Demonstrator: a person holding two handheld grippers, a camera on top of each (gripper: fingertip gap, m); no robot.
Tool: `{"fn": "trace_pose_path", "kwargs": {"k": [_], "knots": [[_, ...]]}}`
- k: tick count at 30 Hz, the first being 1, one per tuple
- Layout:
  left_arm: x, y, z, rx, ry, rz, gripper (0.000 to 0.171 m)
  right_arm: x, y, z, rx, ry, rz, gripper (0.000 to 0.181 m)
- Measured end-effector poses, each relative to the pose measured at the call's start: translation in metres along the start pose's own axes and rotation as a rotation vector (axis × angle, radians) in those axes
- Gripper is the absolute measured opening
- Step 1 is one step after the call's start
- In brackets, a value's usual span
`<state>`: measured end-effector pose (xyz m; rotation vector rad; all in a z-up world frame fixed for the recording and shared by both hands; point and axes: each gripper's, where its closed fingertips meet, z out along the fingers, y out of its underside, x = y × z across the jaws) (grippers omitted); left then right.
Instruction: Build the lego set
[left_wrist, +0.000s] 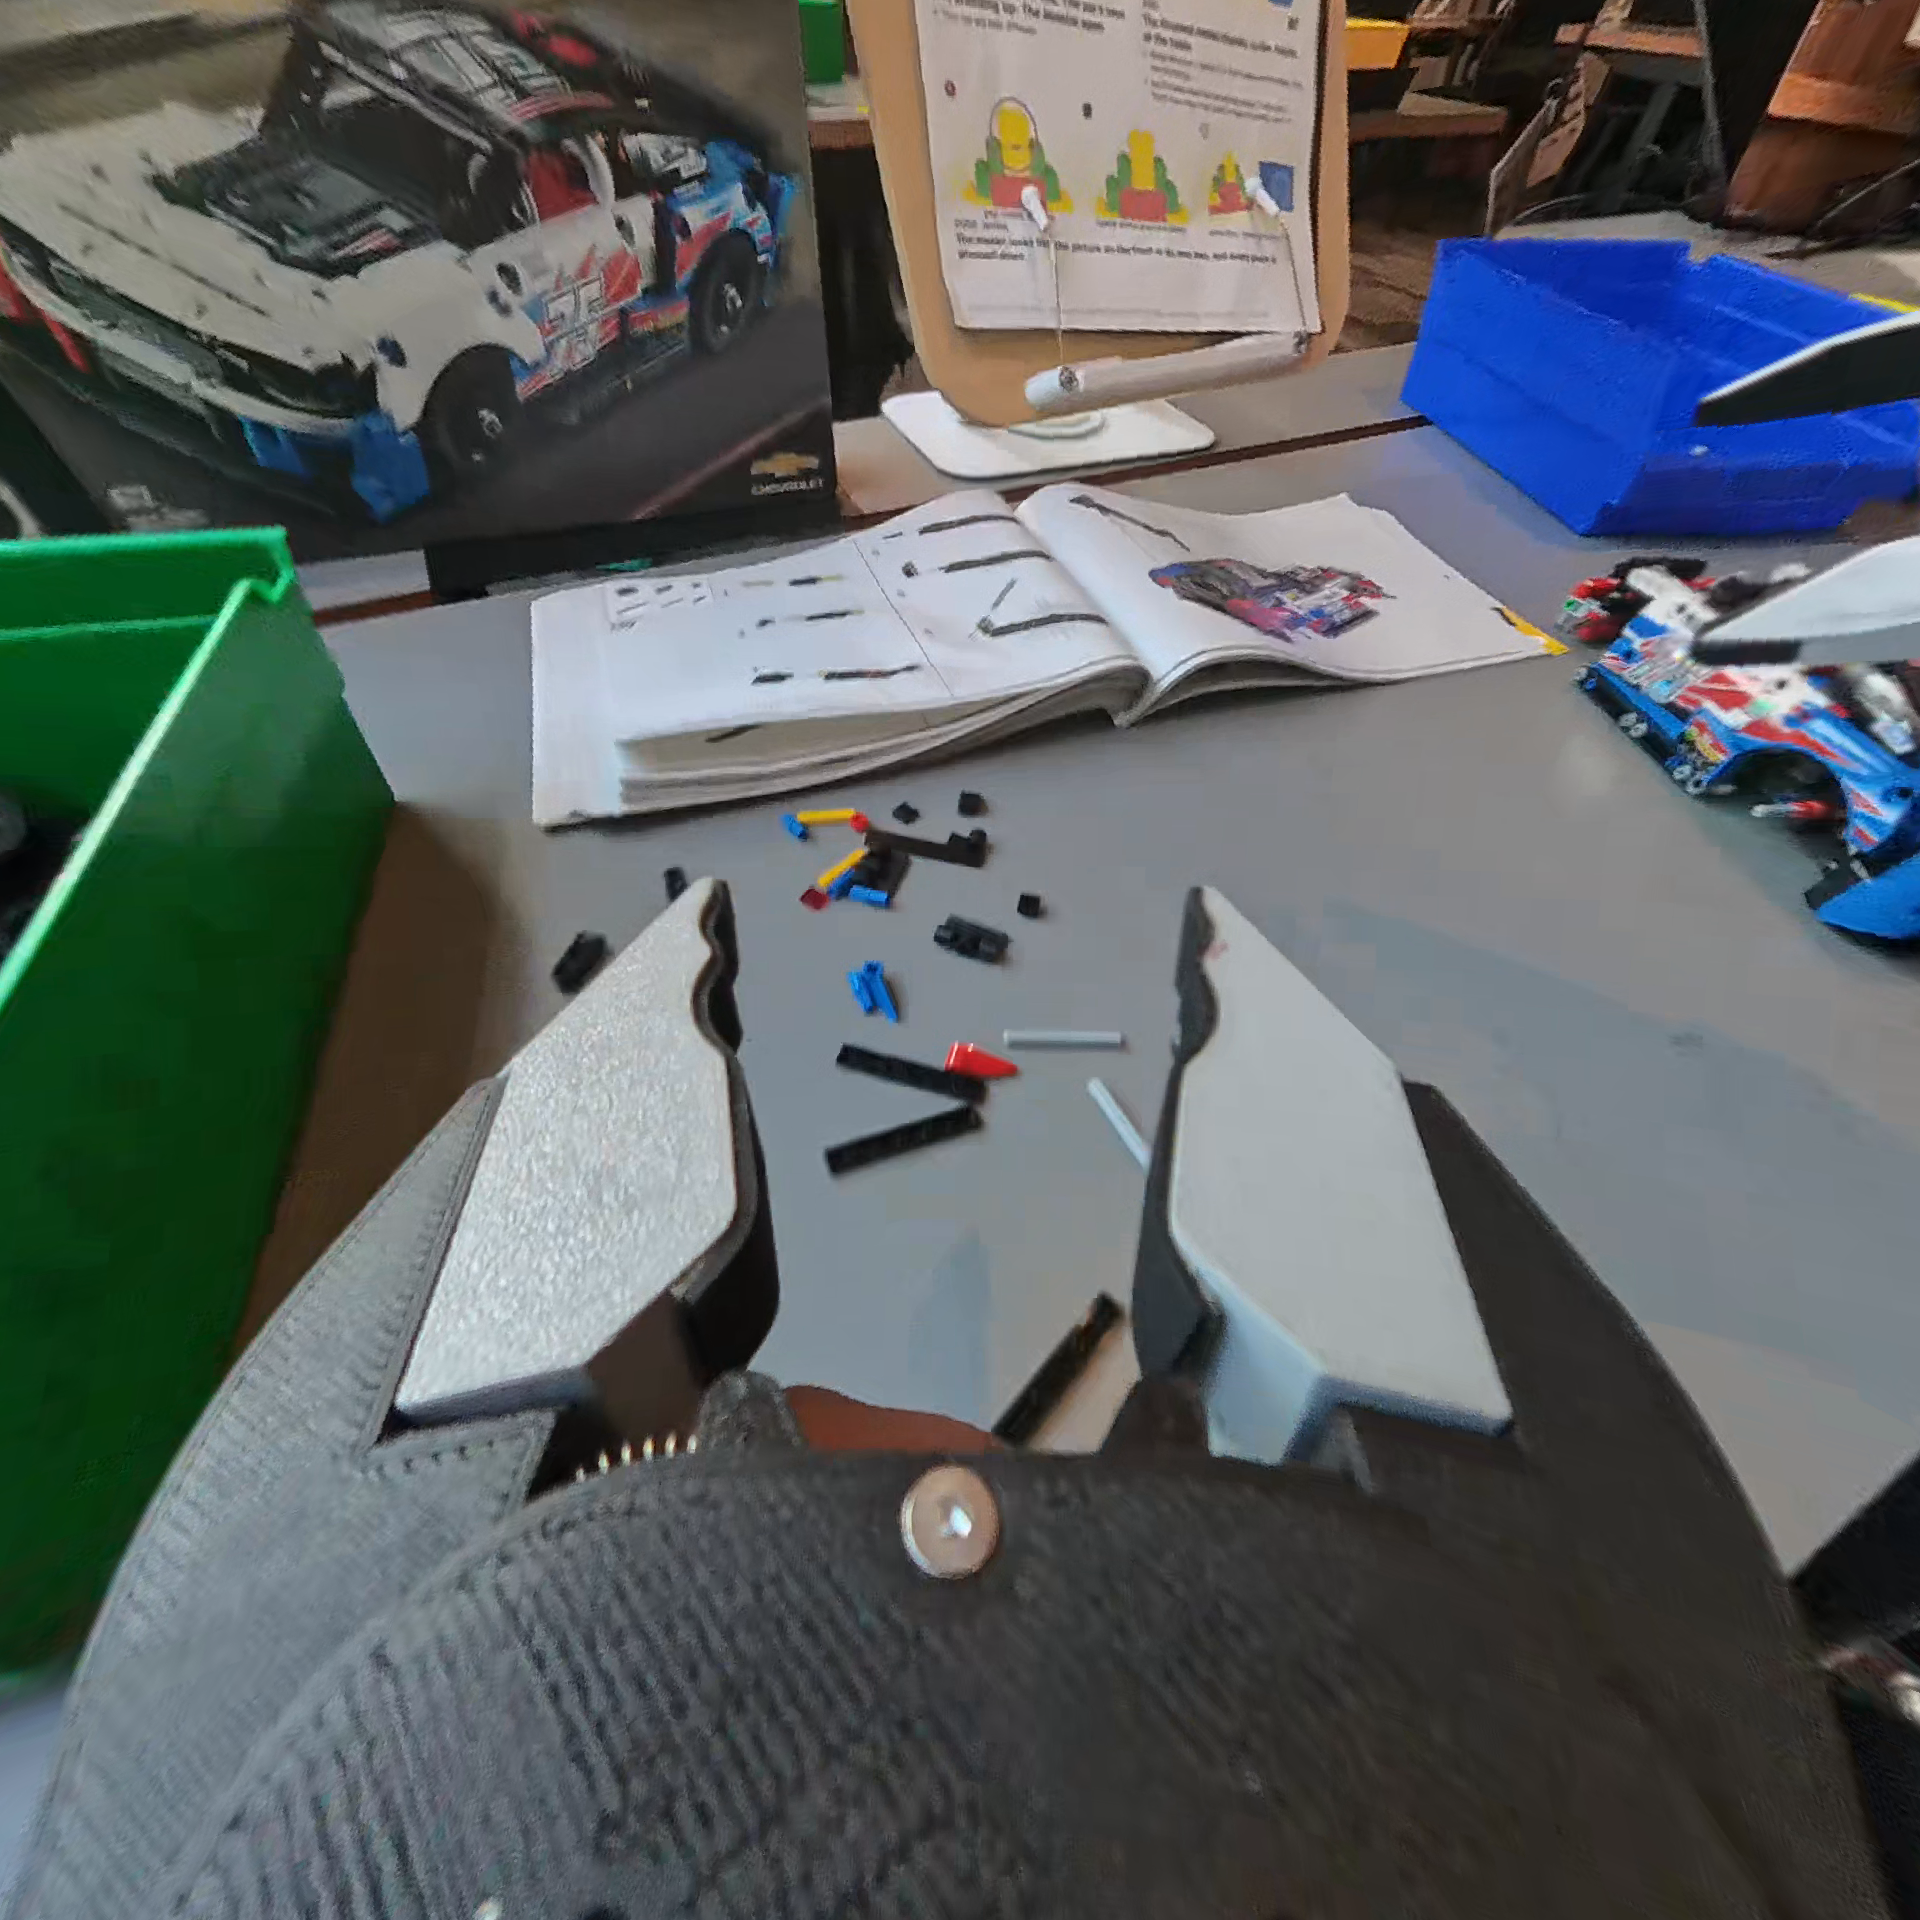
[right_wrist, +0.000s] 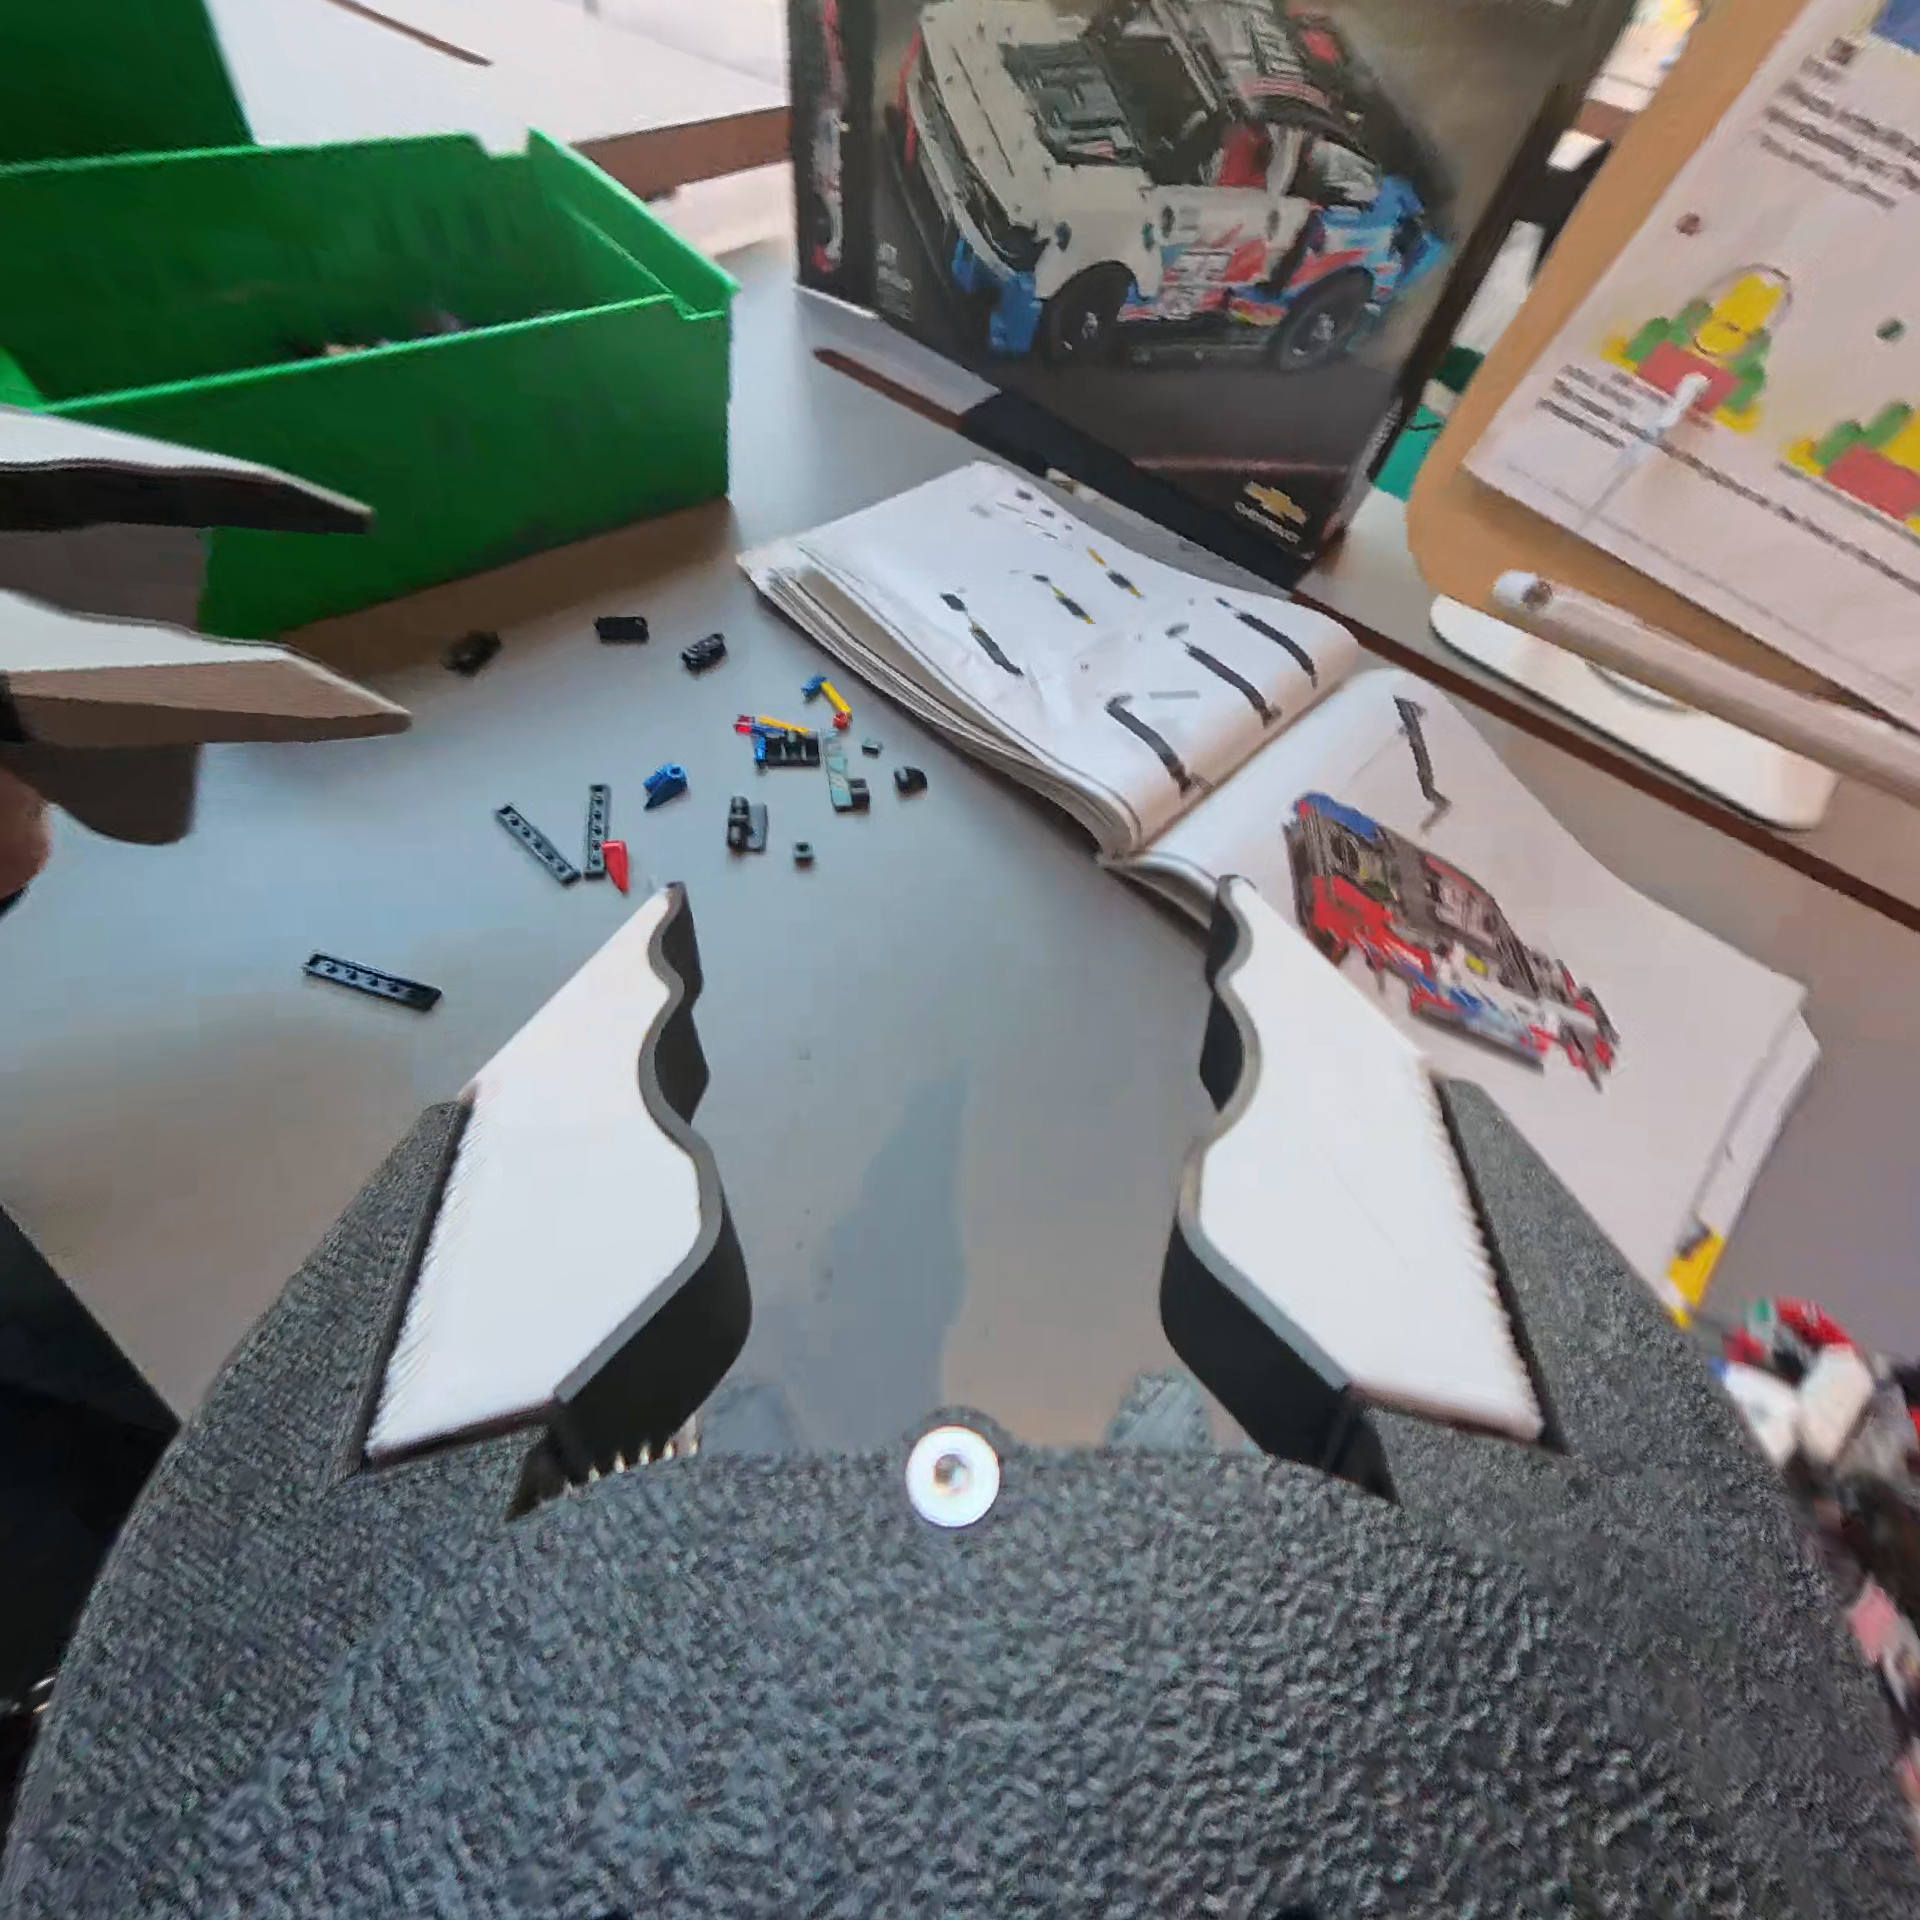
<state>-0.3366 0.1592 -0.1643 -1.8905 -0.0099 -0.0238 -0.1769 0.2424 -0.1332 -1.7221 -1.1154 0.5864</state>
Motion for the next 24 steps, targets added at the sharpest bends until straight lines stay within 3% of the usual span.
{"fn": "trace_pose_path", "kwargs": {"k": [4,7,9,12,15,17,21,24], "knots": [[-0.014,0.031,-0.035,-0.040,-0.040,0.012,0.079,-0.009,0.033,-0.045,-0.030,0.069,0.078,0.097],[-0.043,0.030,-0.061,-0.019,-0.111,0.027,0.079,0.012,0.053,-0.084,-0.066,0.189,0.122,0.097],[-0.058,0.022,-0.071,0.011,-0.155,0.027,0.077,0.026,0.053,-0.105,-0.055,0.239,0.163,0.097],[-0.058,0.003,-0.063,0.060,-0.139,0.022,0.077,0.033,0.024,-0.111,0.029,0.218,0.181,0.099],[-0.044,-0.012,-0.038,0.104,-0.103,0.045,0.074,0.021,-0.009,-0.084,0.106,0.145,0.139,0.100],[-0.038,-0.007,-0.018,0.095,-0.088,0.050,0.069,0.008,-0.017,-0.055,0.136,0.087,0.113,0.099],[-0.032,0.024,0.021,-0.012,-0.035,0.082,0.061,-0.013,0.003,0.012,0.108,-0.042,0.149,0.091],[-0.030,0.024,0.046,-0.039,0.002,0.102,0.058,-0.019,0.014,0.054,0.068,-0.109,0.190,0.085]]}}
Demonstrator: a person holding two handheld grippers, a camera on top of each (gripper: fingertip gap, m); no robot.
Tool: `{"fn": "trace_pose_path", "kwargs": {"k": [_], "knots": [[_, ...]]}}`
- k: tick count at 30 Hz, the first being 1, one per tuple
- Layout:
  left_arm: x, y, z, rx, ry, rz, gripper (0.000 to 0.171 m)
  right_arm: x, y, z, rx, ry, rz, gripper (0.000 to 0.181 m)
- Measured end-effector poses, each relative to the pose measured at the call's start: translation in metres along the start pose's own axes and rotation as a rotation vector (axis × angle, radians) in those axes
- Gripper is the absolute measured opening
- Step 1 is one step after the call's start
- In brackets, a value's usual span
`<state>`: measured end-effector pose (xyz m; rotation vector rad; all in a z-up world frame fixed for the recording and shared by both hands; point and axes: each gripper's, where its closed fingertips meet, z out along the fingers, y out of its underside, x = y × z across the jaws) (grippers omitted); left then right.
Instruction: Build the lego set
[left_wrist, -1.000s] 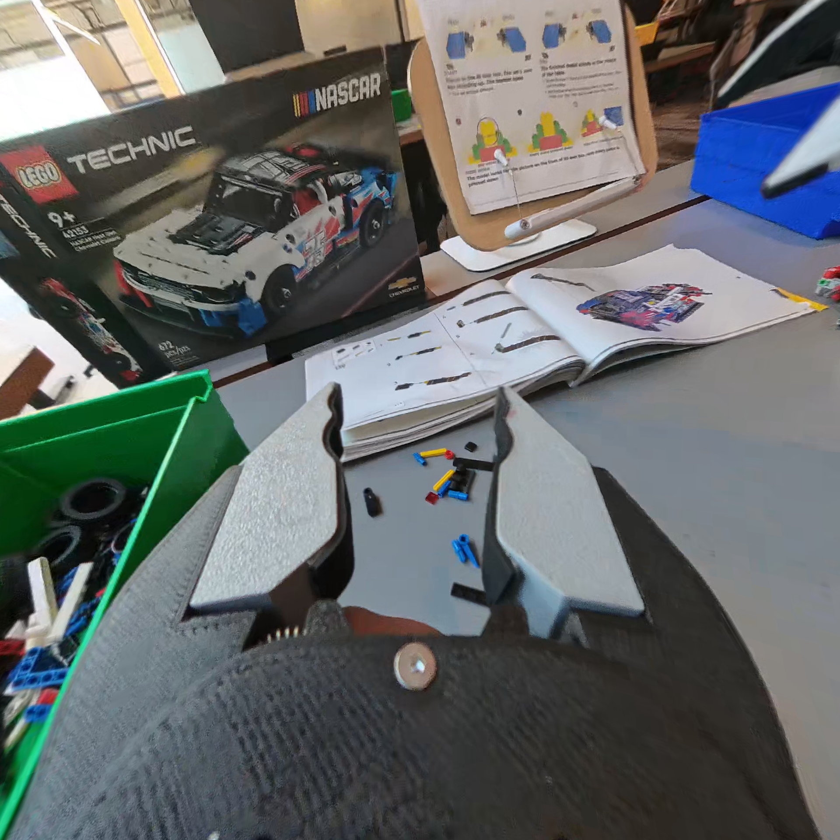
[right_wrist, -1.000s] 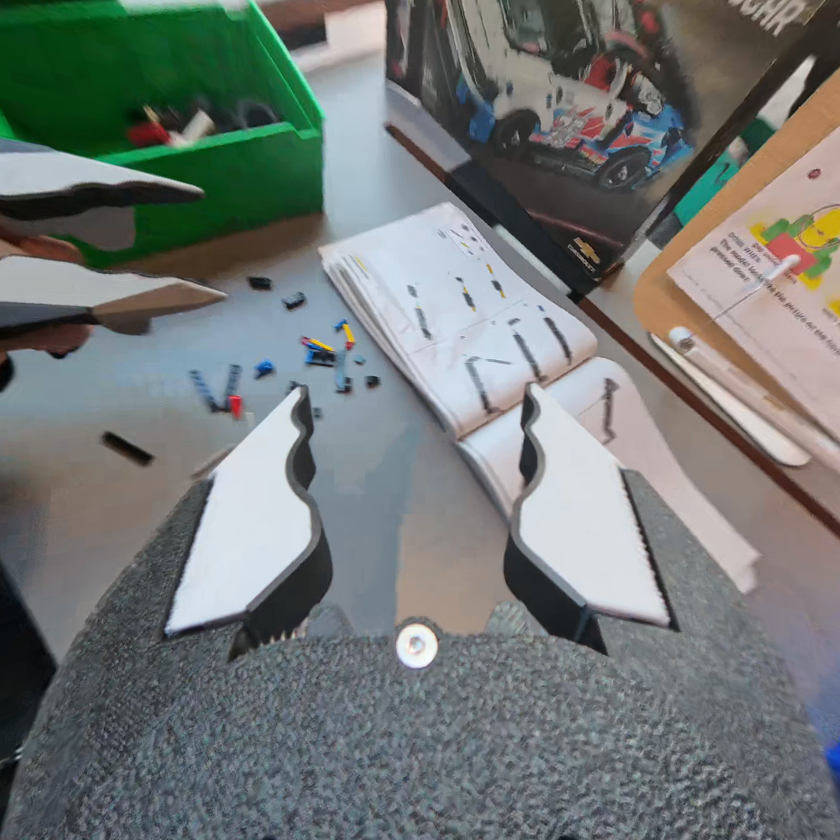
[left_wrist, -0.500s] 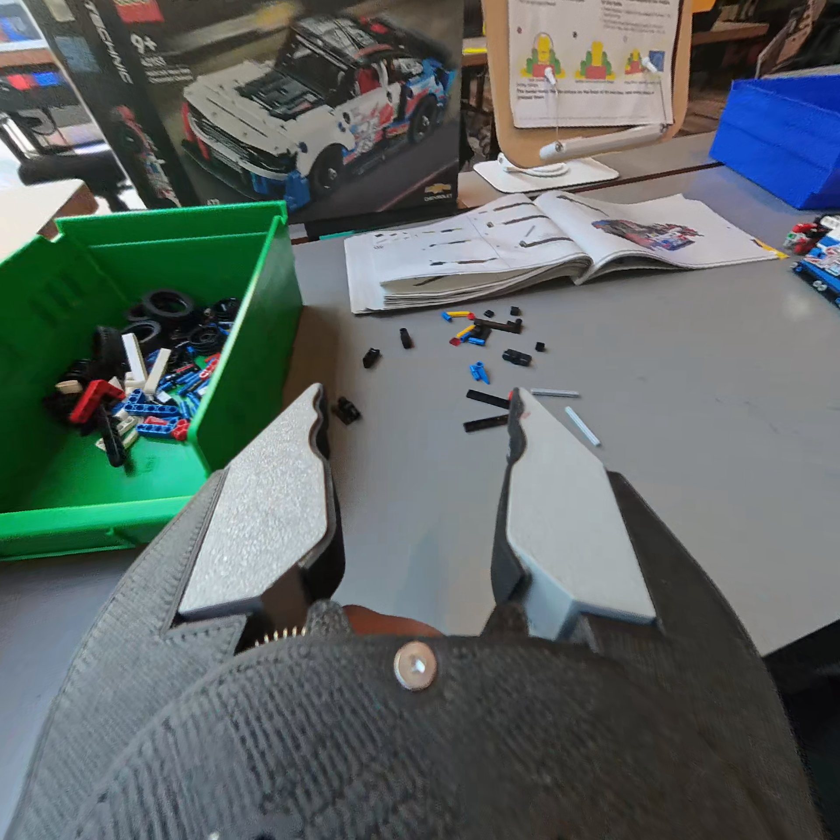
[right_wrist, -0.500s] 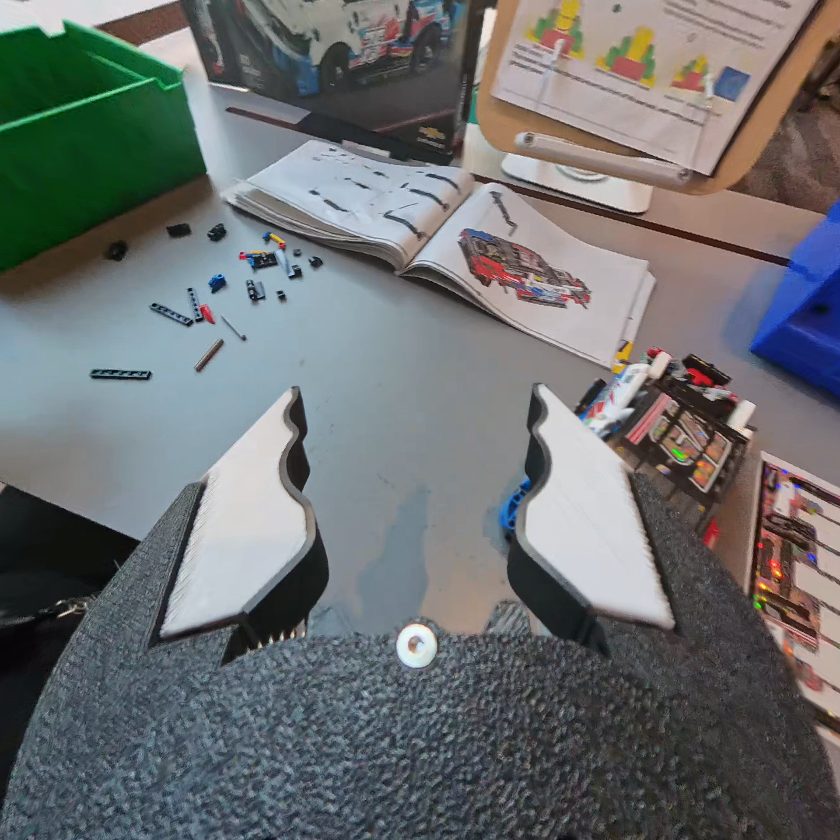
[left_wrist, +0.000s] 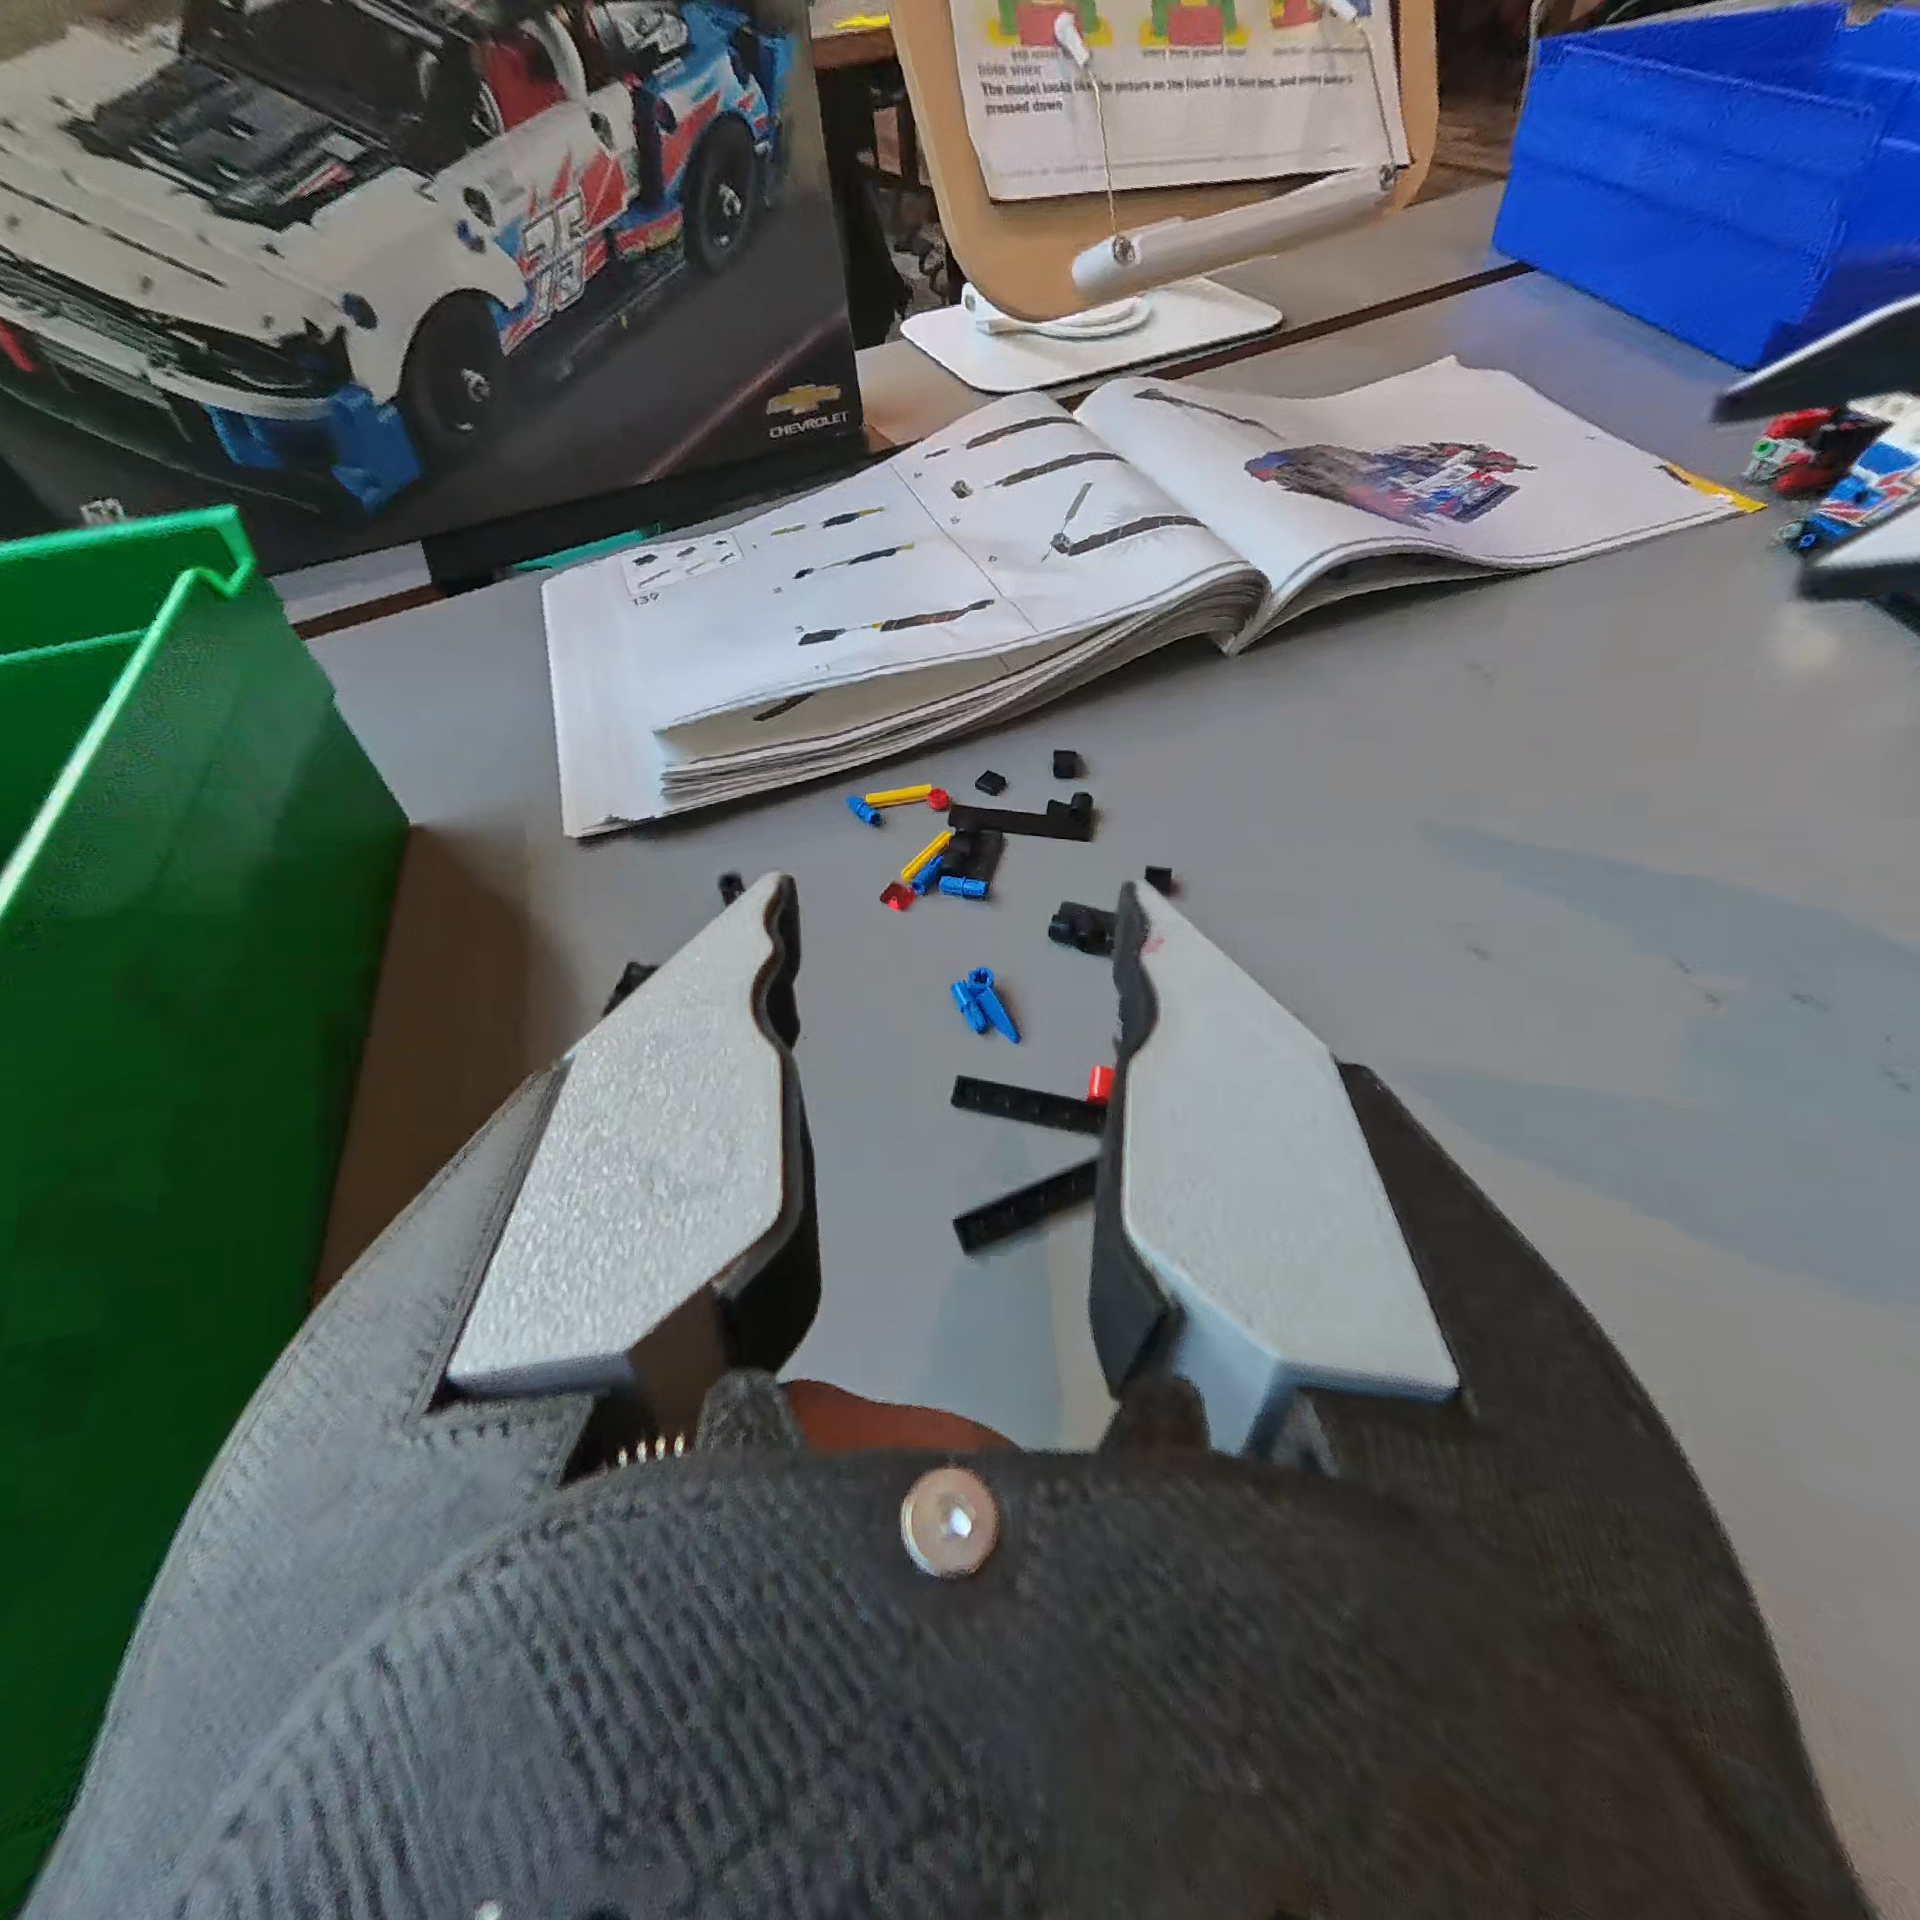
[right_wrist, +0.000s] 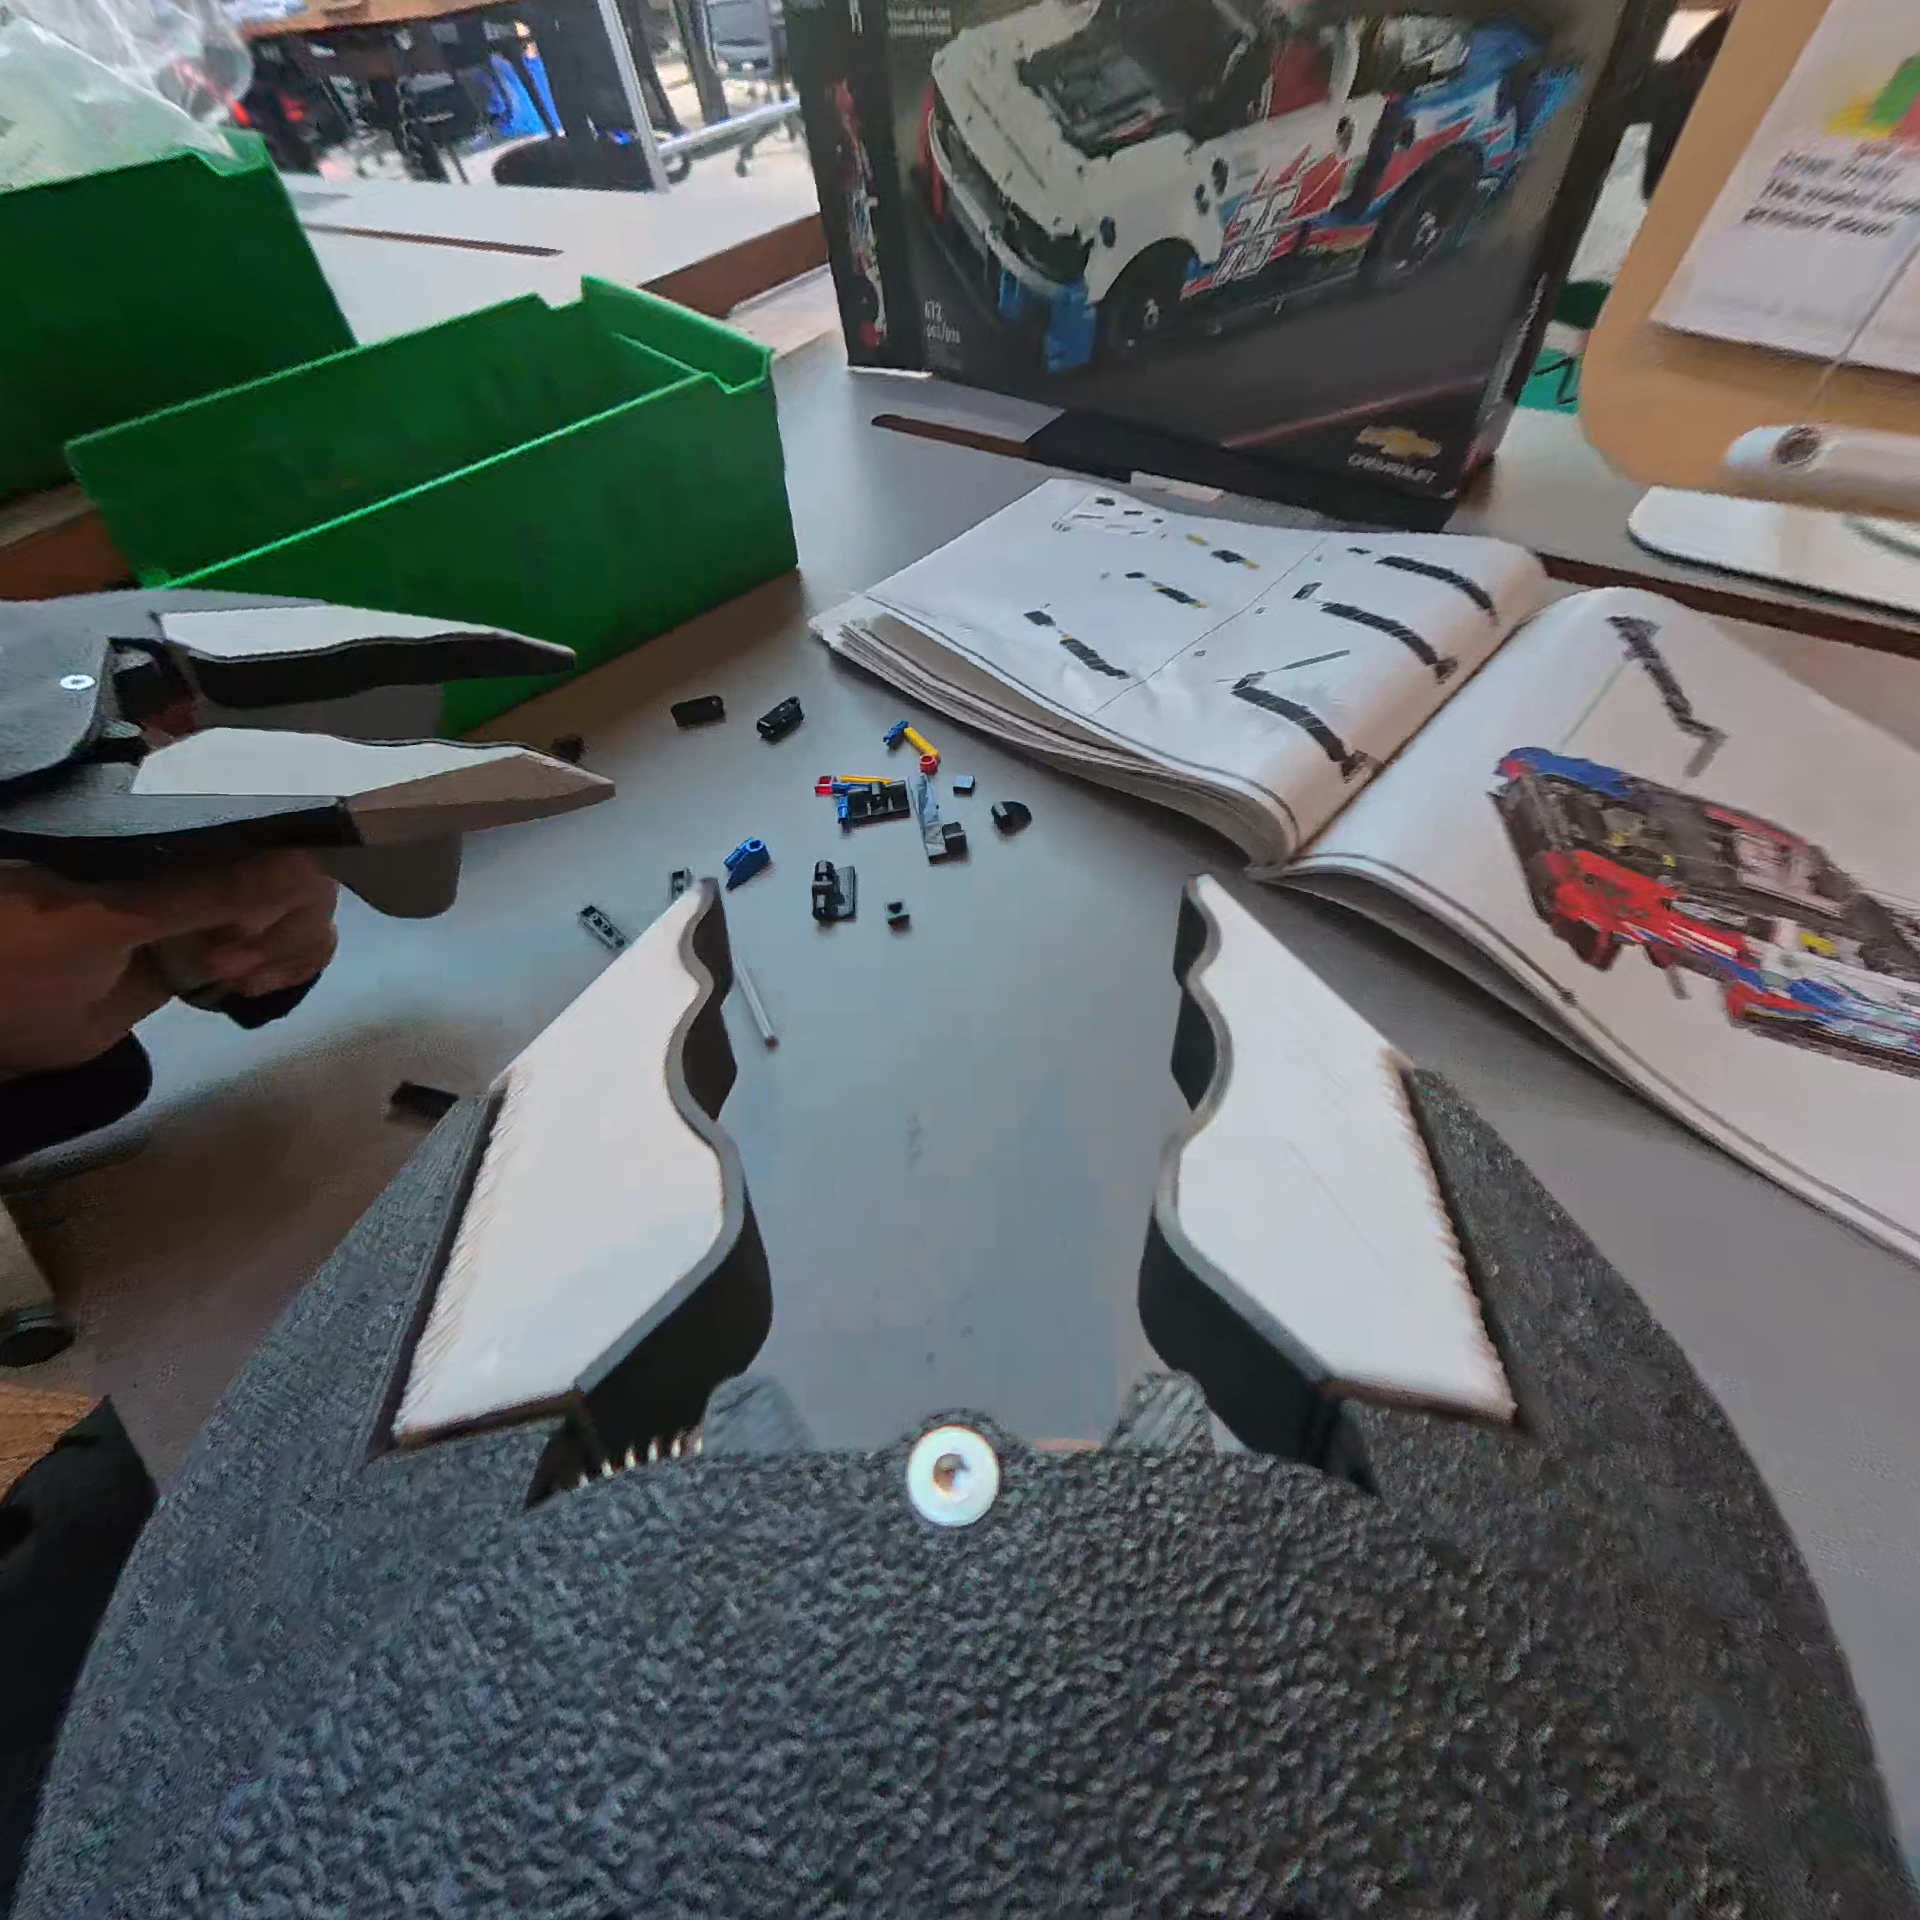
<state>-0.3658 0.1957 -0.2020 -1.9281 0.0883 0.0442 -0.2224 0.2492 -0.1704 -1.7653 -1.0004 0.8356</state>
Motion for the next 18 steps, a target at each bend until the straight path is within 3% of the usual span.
{"fn": "trace_pose_path", "kwargs": {"k": [4,9,15,18], "knots": [[-0.011,-0.017,0.048,-0.020,0.013,0.062,0.054,0.009,-0.004,0.053,-0.056,-0.023,-0.051,0.077],[-0.028,-0.023,0.101,-0.072,0.058,0.025,0.048,0.020,-0.006,0.112,-0.098,-0.037,-0.123,0.065],[-0.041,-0.010,0.117,-0.065,0.059,0.025,0.041,0.024,0.000,0.144,-0.095,-0.055,-0.216,0.047],[-0.040,-0.018,0.111,-0.005,0.063,0.016,0.040,0.023,0.002,0.147,-0.088,-0.065,-0.235,0.044]]}}
